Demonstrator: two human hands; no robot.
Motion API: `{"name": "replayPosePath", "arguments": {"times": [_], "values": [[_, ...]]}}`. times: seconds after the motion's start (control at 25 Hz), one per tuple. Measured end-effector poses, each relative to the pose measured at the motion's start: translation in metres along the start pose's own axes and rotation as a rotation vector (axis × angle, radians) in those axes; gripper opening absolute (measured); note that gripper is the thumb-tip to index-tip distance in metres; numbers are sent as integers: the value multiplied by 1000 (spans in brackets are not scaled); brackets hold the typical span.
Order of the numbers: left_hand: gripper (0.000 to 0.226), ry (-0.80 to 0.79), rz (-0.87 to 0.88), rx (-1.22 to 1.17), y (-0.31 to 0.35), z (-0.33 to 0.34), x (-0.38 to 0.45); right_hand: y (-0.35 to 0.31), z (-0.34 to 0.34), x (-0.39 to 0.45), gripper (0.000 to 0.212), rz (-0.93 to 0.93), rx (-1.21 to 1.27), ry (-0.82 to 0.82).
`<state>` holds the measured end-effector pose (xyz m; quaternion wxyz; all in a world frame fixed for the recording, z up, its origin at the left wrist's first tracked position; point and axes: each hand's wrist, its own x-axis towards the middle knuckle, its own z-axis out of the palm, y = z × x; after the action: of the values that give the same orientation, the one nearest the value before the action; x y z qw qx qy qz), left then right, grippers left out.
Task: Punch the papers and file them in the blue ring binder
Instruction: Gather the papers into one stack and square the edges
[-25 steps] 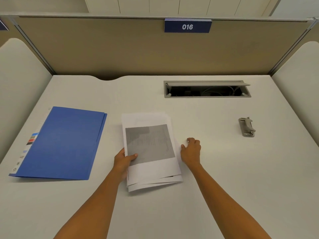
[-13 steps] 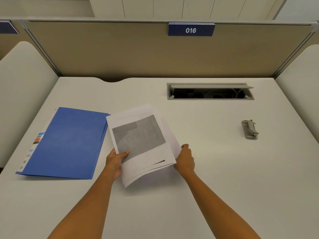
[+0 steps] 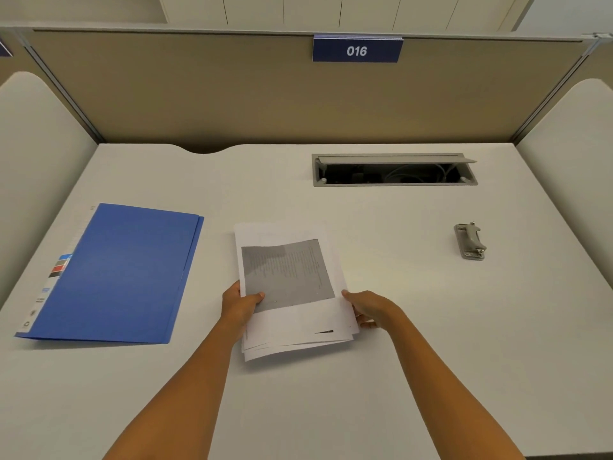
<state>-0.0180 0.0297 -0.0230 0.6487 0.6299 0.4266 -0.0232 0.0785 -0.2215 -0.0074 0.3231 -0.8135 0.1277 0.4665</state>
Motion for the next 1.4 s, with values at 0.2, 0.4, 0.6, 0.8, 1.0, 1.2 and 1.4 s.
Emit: {"name": "replayPosePath", "arguments": {"times": [0.2,0.4,0.6,0.8,1.0,1.2,1.4], "values": [[42,-23,33,106,0,10,-4,-5,-2,13,58,-183,159,199],[45,-76,95,154,2,16,-8,-14,17,17,48,-387,259,259],[45,-67,164,222,7,21,-8,-14,20,19,45,-515,246,347],[71,62,143,172,26,25,-1,-15,0,8,39,-659,366,306],[57,-238,2,-11,55,32,1,-11,-19,1,36,-678,561,212],[51,-323,75,10,77,54,-3,-14,-31,-9,40,-655,639,214],[45,-204,270,-42,103,78,-24,-35,-35,-30,44,-761,675,441]]}}
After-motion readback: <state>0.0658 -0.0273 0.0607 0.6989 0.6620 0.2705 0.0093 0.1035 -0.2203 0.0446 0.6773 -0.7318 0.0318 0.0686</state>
